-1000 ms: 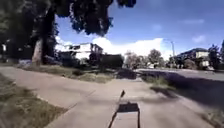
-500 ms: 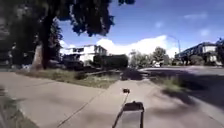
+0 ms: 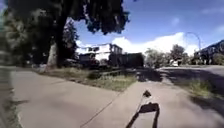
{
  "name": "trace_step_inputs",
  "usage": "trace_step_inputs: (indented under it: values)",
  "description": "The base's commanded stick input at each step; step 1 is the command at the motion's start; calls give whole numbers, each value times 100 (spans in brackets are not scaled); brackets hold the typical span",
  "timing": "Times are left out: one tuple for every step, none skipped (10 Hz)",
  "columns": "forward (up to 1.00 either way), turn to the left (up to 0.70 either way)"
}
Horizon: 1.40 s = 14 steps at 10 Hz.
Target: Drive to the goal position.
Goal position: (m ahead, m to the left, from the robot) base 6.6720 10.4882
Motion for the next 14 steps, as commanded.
trace_step_inputs:
  values:
    - [100, 40]
    - [100, 40]
    - [100, 40]
    - [100, 40]
    - [100, 40]
    - [100, 40]
    - [100, 40]
    - [100, 40]
    - [100, 40]
    - [100, 40]
    - [100, 40]
    - [100, 40]
    - [100, 40]
    - [100, 40]
